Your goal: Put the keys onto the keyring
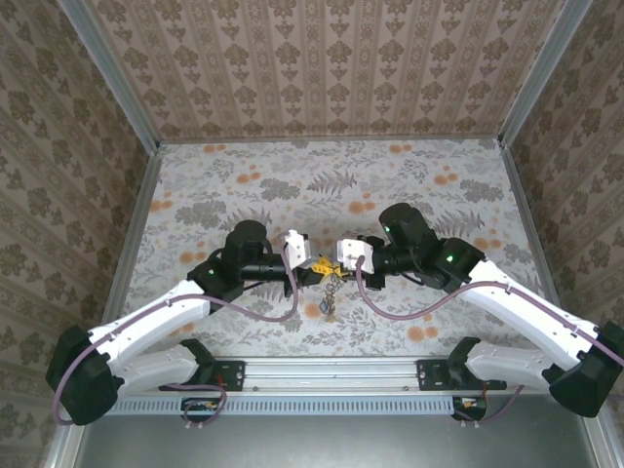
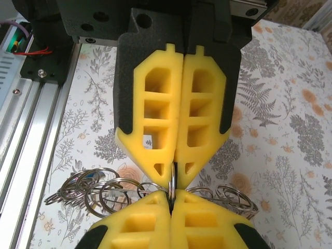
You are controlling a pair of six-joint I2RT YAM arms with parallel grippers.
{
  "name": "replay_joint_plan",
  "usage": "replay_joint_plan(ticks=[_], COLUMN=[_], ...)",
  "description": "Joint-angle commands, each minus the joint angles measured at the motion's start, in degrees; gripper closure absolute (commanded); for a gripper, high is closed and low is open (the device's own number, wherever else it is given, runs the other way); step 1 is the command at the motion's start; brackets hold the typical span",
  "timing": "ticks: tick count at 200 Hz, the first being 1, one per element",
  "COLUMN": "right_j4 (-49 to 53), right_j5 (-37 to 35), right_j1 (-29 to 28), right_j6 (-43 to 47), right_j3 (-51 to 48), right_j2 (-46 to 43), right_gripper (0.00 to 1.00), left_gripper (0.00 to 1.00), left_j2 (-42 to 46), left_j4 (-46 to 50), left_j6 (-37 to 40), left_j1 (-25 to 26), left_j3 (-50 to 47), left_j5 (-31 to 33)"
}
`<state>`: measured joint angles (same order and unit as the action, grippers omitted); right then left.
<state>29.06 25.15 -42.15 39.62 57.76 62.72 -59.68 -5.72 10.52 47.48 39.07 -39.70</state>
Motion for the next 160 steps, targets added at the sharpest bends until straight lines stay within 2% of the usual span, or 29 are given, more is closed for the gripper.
replay_joint_plan(ticks=[1, 12, 50, 133, 160], right_j4=[-0.28, -0.01, 3.19, 2.01, 2.04], right_j5=[-1.05, -1.22, -1.97, -0.71, -0.03], right_j1=[0.66, 0.67, 0.60, 0.51, 0.60], right_j6=[-0.07, 0.02, 1.38, -0.06, -0.45], right_j3=[-0.65, -0.54, 1.35, 1.39, 1.31], right_j2=[-0.58, -0.58, 0.54, 0.78, 0.49], right_gripper=[1.00, 1.00, 1.00, 1.00, 1.00], left_gripper=[0.81, 0.78, 0.76, 0.76, 0.81], left_j2=[2.37, 2.29, 0.78, -4.28, -4.74], left_j4=[0.59, 2.92, 8.60, 11.51, 11.60], left_j6=[1.13, 1.90, 3.36, 5.30, 5.55], left_j1=[0.93, 0.88, 0.96, 2.37, 2.81], left_j3=[1.66, 2.26, 4.72, 8.03, 8.22], left_j5=[-1.05, -0.60, 0.18, 1.77, 2.44])
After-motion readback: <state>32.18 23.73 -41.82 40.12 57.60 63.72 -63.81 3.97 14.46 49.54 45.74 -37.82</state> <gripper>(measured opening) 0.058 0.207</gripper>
